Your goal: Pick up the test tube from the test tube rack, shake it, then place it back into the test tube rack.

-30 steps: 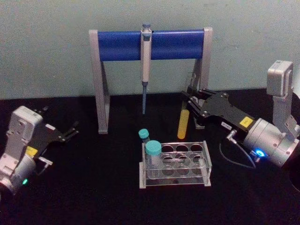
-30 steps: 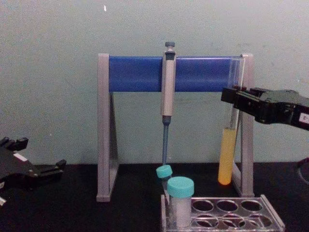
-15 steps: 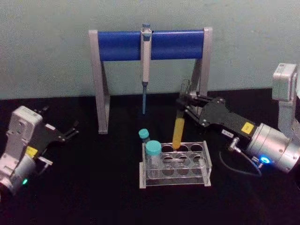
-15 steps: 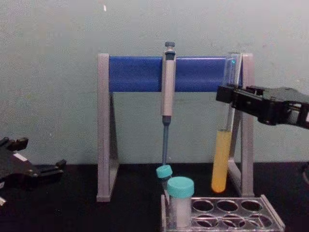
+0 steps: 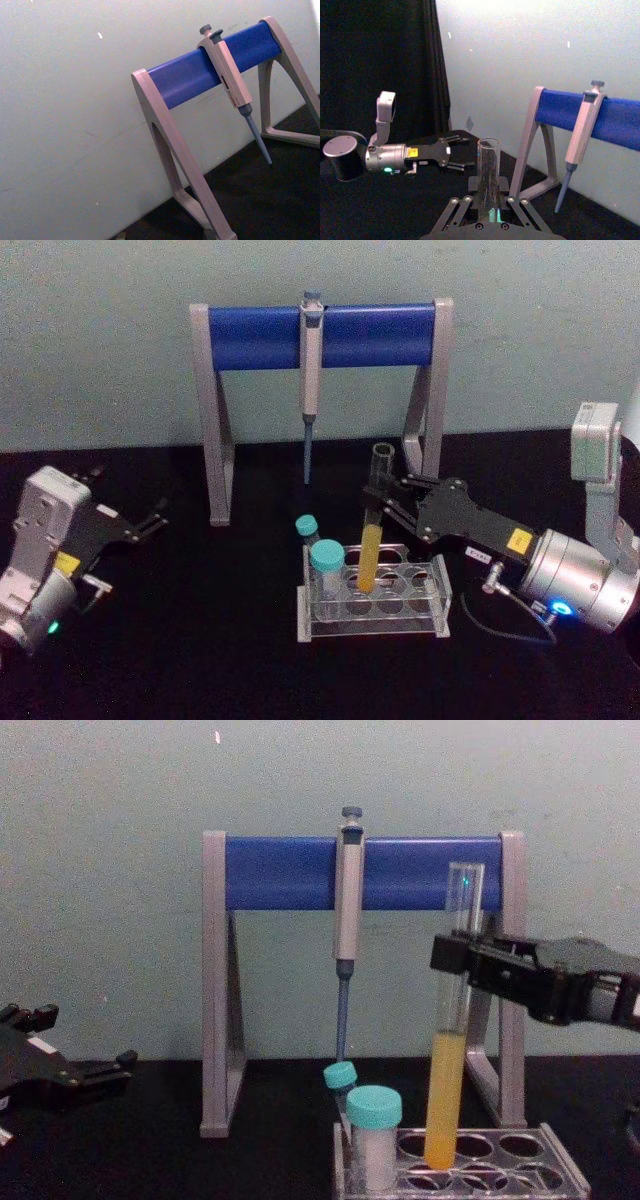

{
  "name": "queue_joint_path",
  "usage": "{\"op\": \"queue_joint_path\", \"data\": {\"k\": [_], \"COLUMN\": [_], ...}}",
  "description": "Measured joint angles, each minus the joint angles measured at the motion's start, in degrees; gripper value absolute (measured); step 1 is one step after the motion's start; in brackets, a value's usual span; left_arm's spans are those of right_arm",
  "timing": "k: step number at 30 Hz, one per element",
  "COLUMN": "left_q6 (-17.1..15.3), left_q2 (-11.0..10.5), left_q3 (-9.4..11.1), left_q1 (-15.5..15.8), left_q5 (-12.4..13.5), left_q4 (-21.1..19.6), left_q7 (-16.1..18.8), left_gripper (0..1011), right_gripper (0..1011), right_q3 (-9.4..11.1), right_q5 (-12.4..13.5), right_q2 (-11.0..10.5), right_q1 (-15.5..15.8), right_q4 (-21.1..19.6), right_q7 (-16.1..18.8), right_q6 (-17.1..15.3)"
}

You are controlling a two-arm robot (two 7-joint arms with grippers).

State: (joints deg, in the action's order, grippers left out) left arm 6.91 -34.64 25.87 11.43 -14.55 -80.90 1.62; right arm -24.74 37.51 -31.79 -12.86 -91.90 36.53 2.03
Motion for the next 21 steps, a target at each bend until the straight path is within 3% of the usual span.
{"op": "queue_joint_path", "data": {"k": [21], "left_q6": [0.0], "left_q2": [0.0], "left_q3": [0.0], "left_q1": [0.0], "left_q5": [0.0], "left_q4": [0.0], "left_q7": [0.0], "left_gripper": [1001], "right_gripper": [221], "right_q3": [-1.4], "right_q5": [-0.6], "right_q2": [1.3], "right_q1": [-1.6], "right_q4": [3.4], "right_q7": [-0.9], "right_q6": [0.6]}}
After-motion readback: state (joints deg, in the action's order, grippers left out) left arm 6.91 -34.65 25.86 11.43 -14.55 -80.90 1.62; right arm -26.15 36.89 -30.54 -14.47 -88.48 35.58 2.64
